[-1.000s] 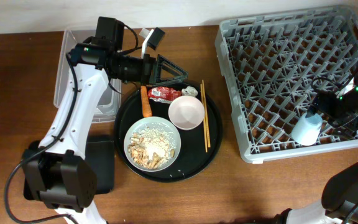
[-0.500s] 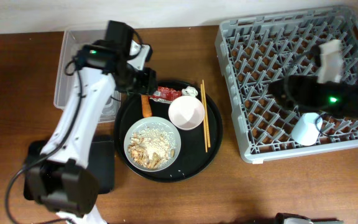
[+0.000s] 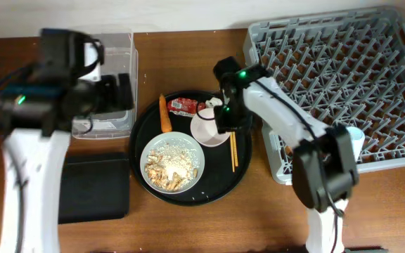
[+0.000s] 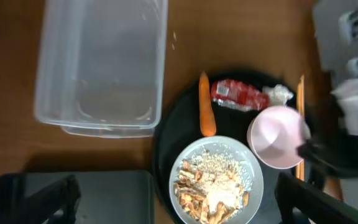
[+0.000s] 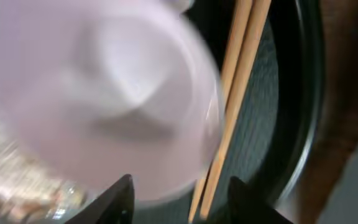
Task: Sort waste into correct bins and load items into the dishwasher rack
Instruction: 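Grasp the pink bowl with the right gripper and lift it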
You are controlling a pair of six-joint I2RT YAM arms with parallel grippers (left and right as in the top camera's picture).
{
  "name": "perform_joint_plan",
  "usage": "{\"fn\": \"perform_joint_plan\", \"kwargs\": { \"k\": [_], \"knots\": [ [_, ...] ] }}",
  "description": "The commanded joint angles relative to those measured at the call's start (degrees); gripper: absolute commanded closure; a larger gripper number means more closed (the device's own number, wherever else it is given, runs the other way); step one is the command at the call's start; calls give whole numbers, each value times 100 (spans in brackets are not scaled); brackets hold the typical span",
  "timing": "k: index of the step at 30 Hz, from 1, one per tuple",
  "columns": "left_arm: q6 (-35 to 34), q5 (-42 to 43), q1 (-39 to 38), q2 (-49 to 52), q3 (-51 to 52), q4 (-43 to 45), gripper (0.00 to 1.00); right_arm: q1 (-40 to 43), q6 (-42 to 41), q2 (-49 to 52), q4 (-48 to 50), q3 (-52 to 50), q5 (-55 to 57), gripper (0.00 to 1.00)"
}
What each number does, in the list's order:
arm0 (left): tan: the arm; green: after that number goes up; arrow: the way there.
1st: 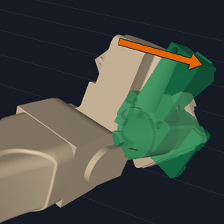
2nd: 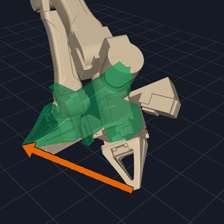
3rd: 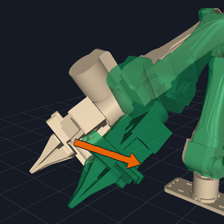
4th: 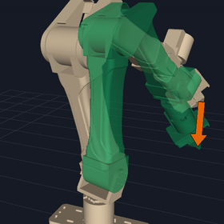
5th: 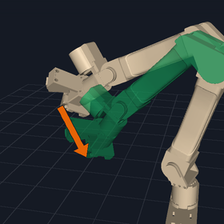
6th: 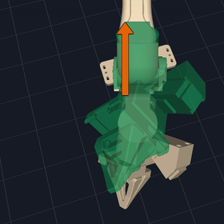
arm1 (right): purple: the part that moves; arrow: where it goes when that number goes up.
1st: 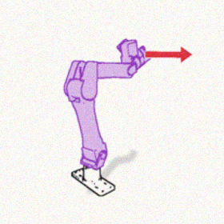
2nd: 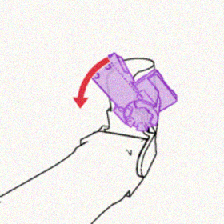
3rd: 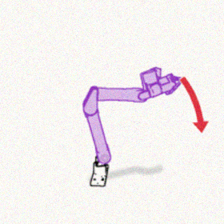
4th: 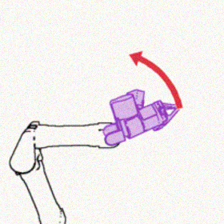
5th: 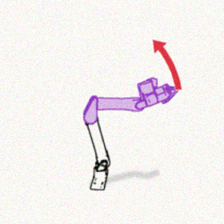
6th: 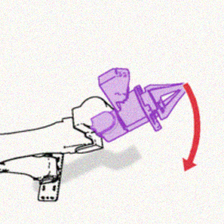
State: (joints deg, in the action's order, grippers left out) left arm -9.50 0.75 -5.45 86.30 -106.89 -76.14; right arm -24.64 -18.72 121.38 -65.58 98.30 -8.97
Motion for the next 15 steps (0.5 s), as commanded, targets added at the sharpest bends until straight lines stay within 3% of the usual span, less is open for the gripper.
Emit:
{"fn": "perform_joint_plan", "kwargs": {
  "k": [1, 2, 4, 5, 11, 15],
  "knots": [
    [-28, -122, 74, -302, -52, -111, 1, -4, -175, 446, 166, -4, 192, 58],
    [-28, -120, 74, -308, -52, -109, 1, -4, -175, 498, 201, -4, 192, 66],
    [-31, -120, 76, -295, -50, -111, 1, -4, -175, 516, 254, -4, 195, 92],
    [-31, -120, 74, -295, -50, -109, 1, -4, -175, 511, 240, 0, 192, 96],
    [-31, -122, 74, -295, -50, -105, 0, 2, -151, -192, -133, 98, 323, 96],
    [-31, -120, 74, -295, -50, -87, 0, 2, -151, -1259, -361, 175, 1615, 96]
  ]
}}
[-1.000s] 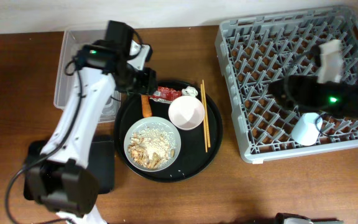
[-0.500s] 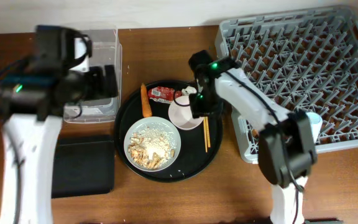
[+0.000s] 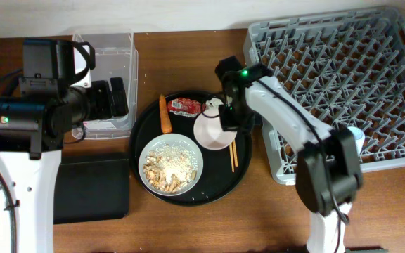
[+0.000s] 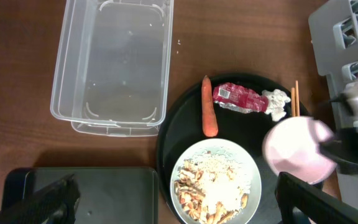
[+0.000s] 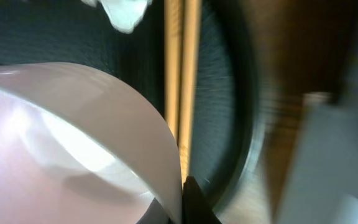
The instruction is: Sort waste into correct bins and load items into the dishwasher rack
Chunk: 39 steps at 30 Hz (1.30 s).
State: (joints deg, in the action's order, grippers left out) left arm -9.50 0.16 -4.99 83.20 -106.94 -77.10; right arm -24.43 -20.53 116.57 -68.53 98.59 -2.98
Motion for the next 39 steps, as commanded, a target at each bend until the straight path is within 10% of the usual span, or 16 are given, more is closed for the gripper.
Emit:
{"fn": "perform_joint_plan", "kwargs": {
  "k": [1, 6, 16, 30, 32, 33, 39],
  "knots": [
    [-31, -61, 28, 15, -46, 7, 1, -20, 28, -1069, -111, 146, 1731, 96],
    [-31, -61, 28, 13, -46, 2, 0, 302, -240, -1714, 675, 144, 6804, 96],
    [-31, -61, 28, 13, -46, -13, 1, 2468, 706, -468, 2214, 133, 6148, 96],
    [-31, -61, 28, 13, -46, -13, 1, 1211, 1593, 636, 2094, 140, 6542, 96],
    [-31, -61, 28, 13, -46, -13, 1, 997, 1628, 632, 1928, 140, 6708, 76],
    [-31, -61, 28, 13, -46, -13, 1, 857, 1628, 597, 1764, 140, 6732, 38],
    [-31, -61, 28, 13, -46, -13, 1, 402, 1624, -420, 1141, 297, 5160, 11]
  ]
}}
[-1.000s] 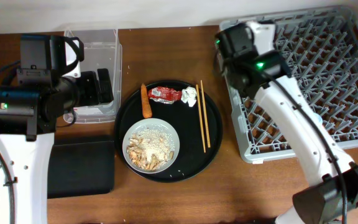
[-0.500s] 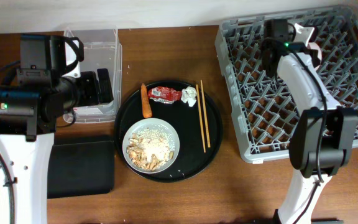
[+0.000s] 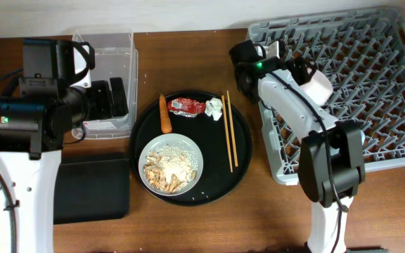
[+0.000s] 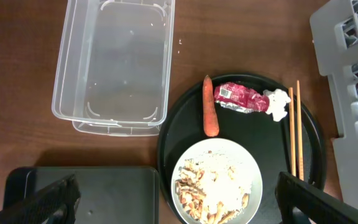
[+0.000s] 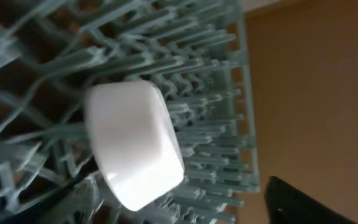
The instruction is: Sort waste into correct bins and load items into the dishwasher rack
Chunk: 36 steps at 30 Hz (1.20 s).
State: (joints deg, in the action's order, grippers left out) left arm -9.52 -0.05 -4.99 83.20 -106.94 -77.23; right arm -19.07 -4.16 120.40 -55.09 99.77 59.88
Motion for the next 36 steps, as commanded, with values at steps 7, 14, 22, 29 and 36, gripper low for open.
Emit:
{"fn": "perform_joint_plan", "kwargs": {
  "k": [7, 14, 22, 29, 36],
  "knots": [
    [-28, -39, 28, 13, -46, 0, 1, -597, -785, -1158, -992, 42, -6616, 61],
    [-28, -39, 28, 13, -46, 0, 1, -966, -1274, 208, -658, -249, -6140, 69],
    [-28, -39, 28, 13, -46, -2, 0, -798, -1327, 763, -498, -249, -6011, 73],
    [-28, -39, 28, 13, -46, -2, 1, -796, -1329, 756, -538, -243, -6161, 96],
    [-28, -39, 28, 13, -46, -2, 1, -763, -1086, -391, -927, 483, -6240, 96]
  ]
}}
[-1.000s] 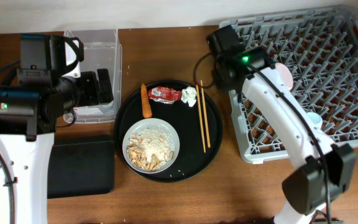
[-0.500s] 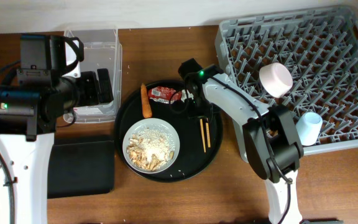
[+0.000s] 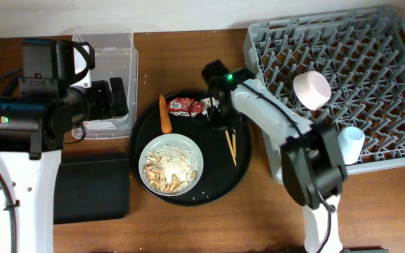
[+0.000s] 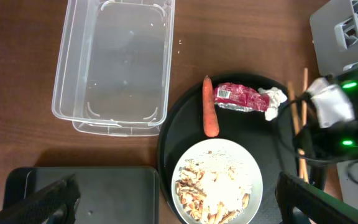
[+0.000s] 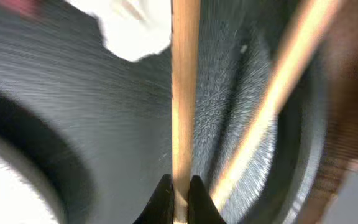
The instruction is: Sort waste into correct bins and load items into the dishwasher rack
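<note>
My right gripper (image 5: pixel 179 194) is down on the black tray (image 3: pixel 241 177), shut on one wooden chopstick (image 5: pixel 184 93); the second chopstick (image 5: pixel 272 106) lies slanted beside it. The white bowl (image 3: pixel 311 89) lies in the grey dishwasher rack (image 3: pixel 371 49). On the tray are a carrot (image 3: pixel 164 114), a red wrapper (image 3: pixel 185 105), a crumpled white tissue (image 4: pixel 273 102) and a plate of food scraps (image 3: pixel 171 163). My left gripper (image 4: pixel 173 199) hangs high over the table's left side, open, holding nothing.
A clear plastic bin (image 3: pixel 111 77) stands at the back left. A black bin (image 3: pixel 93 188) lies at the front left. A small white cup (image 3: pixel 350 143) sits at the rack's front edge.
My right gripper was over the rack beside the bowl; now it is at the tray, shut on one chopstick. The chopsticks lie askew. The left arm has not moved.
My right gripper held the bowl at the tray, then tilted it up beside the chopsticks. Later the bowl lay in the rack with the gripper open by it. Now the gripper grips a chopstick on the tray. The left arm rose early, then stayed.
</note>
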You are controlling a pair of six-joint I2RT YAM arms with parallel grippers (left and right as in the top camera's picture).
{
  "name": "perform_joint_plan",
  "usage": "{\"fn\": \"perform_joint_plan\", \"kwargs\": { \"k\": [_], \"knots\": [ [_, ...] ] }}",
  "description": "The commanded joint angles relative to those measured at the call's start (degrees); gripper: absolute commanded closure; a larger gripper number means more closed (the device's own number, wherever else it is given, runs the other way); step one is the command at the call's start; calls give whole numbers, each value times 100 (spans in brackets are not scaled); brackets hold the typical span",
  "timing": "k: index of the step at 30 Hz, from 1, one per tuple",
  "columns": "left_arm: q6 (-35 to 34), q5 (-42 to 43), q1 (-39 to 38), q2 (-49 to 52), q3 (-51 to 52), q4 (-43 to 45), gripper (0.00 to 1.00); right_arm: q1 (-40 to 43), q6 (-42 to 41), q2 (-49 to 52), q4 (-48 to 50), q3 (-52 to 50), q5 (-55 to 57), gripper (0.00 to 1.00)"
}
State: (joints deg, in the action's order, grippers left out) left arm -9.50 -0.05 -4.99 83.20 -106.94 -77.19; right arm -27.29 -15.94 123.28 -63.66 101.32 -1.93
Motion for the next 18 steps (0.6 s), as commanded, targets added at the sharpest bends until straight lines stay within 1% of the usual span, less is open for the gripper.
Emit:
{"fn": "perform_joint_plan", "kwargs": {
  "k": [1, 3, 5, 6, 8, 10, 12, 14, 17, 18],
  "knots": [
    [-31, -37, 28, 13, -46, -4, 1, 107, 90, -837, -68, 352, -4, 96],
    [-31, -39, 28, 13, -46, -7, 1, 352, 87, -1198, -61, 433, 592, 96],
    [-31, -37, 28, 13, -46, -7, 1, 973, 214, -1421, 0, 442, 1333, 96],
    [-31, -37, 28, 13, -46, -7, 1, 1270, 647, -1412, 68, 433, 1257, 96],
    [-31, -39, 28, 13, -46, -7, 1, 1722, 1152, -1287, 177, 407, 1200, 96],
    [-31, -39, 28, 13, -46, -7, 0, 2044, 1862, -1021, 192, 407, 511, 96],
    [-31, -39, 28, 13, -46, -7, 1, 2044, 1871, -793, 129, 407, 476, 96],
    [-31, -37, 28, 13, -46, -7, 1, 1943, 1871, -649, 37, 407, 177, 96],
    [-31, -39, 28, 13, -46, -7, 1, 1794, 1847, -730, 31, 424, 105, 96],
    [-31, -39, 28, 13, -46, -7, 1, 1786, 1759, -785, -9, 442, 107, 88]
  ]
}}
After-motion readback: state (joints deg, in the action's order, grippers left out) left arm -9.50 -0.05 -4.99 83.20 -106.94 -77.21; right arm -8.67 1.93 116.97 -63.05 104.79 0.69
